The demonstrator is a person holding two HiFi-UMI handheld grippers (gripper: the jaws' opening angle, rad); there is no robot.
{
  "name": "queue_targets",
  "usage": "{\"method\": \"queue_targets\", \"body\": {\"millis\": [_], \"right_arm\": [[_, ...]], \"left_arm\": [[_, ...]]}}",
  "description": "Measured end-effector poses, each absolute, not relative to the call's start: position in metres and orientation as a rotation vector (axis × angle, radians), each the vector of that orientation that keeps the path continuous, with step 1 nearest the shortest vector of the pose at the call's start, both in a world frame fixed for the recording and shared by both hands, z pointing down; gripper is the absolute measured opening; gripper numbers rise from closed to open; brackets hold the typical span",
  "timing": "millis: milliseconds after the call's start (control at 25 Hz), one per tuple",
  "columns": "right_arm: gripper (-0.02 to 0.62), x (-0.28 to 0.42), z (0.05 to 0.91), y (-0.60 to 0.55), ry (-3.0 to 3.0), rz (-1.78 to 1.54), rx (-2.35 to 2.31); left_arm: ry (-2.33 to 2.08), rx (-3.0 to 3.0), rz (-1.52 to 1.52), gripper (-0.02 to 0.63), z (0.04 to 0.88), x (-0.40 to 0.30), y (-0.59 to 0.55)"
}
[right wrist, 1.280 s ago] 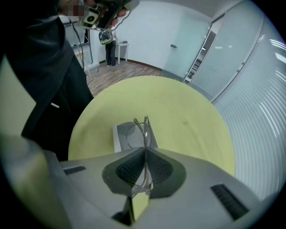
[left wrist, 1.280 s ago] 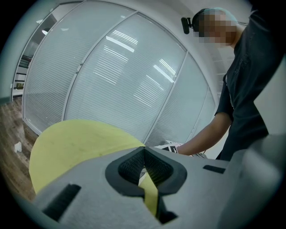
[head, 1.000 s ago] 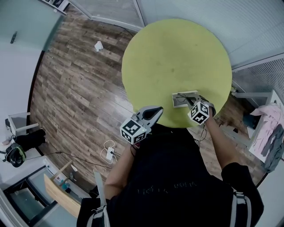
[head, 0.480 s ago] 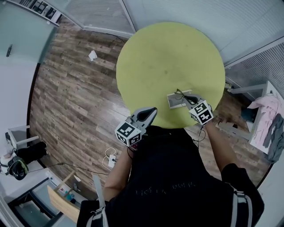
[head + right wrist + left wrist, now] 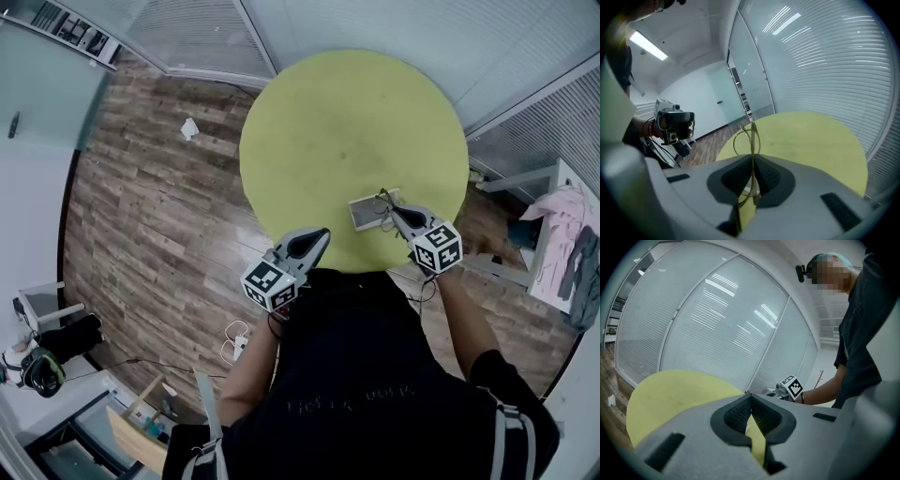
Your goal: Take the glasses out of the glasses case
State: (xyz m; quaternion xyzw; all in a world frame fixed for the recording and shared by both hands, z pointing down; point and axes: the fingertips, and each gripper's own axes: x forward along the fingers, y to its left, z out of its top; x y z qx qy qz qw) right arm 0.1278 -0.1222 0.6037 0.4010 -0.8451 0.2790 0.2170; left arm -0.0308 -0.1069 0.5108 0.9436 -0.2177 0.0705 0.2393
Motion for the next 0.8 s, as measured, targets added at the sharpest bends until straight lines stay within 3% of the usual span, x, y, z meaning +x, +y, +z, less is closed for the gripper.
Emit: {"method": "queue_targets", "body": {"millis": [800], "right_arm": [[0.031, 0.14, 0.536, -0.073, -2.57, 0.964, 1.313]], "left_arm": [[-0.528, 2.584, 0.138, 0.012, 0.504, -0.022, -0.096]]}}
